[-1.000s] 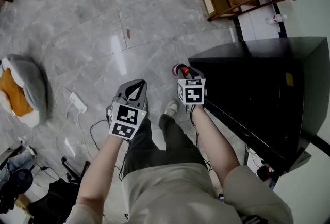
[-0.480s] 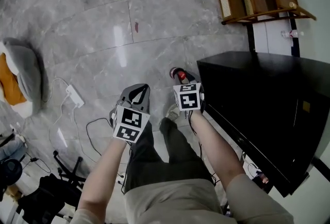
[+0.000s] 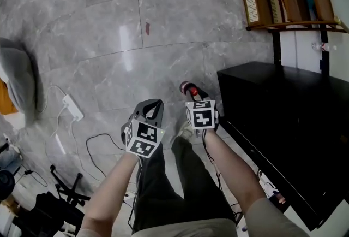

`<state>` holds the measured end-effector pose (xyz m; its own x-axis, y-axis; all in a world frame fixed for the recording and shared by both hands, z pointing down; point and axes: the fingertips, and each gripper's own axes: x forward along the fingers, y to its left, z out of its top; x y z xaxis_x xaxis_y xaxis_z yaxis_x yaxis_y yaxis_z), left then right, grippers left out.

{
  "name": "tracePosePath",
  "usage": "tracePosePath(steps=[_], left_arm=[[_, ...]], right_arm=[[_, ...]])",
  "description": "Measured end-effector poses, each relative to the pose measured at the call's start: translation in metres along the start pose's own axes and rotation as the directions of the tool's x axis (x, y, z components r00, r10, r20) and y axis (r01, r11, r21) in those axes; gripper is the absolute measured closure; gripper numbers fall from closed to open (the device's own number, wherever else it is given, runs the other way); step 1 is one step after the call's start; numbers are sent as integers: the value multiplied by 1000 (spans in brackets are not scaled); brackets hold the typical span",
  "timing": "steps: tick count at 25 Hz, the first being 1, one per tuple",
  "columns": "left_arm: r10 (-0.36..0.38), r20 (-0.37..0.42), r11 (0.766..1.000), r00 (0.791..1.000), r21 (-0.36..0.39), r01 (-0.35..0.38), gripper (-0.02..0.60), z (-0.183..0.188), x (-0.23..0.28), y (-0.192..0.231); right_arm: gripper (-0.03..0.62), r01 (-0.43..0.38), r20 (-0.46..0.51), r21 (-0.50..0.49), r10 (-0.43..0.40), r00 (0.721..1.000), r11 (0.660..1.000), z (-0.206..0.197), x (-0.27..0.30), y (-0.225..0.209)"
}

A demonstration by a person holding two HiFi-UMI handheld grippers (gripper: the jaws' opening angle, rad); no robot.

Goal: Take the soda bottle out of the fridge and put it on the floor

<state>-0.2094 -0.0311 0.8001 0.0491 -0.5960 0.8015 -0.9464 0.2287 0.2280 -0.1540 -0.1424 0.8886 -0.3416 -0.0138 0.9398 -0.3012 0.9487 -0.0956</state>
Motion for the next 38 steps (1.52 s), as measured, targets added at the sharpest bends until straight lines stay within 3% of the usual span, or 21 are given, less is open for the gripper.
tracePosePath(steps=[9, 16, 24, 29, 35, 38], left_arm=[[-17, -85, 997, 996, -70, 11, 575, -87, 77, 24], [-46, -89, 991, 995, -126, 34, 575, -143, 123, 30], [-52, -144, 990, 988, -140, 31, 575, -200, 169, 52], [-53, -164, 993, 985, -116, 34, 575, -221, 187, 60], [-55, -141, 976, 988, -217, 23, 575, -236, 200, 66], [-42, -142, 975, 989, -223, 9, 575, -238, 201, 69]], right_arm=[[480, 8, -79, -67, -13, 997, 998, -41, 76, 13], [480, -10, -101, -165, -7, 995, 986, -82, 136, 18], [480, -42, -190, -246, -6, 982, 968, -133, 208, 20], [480, -40, -225, -232, -14, 974, 972, -156, 249, 17], [479, -43, -249, -203, -9, 968, 978, -172, 277, 15], [477, -58, -225, -212, 9, 974, 976, -171, 280, 18]])
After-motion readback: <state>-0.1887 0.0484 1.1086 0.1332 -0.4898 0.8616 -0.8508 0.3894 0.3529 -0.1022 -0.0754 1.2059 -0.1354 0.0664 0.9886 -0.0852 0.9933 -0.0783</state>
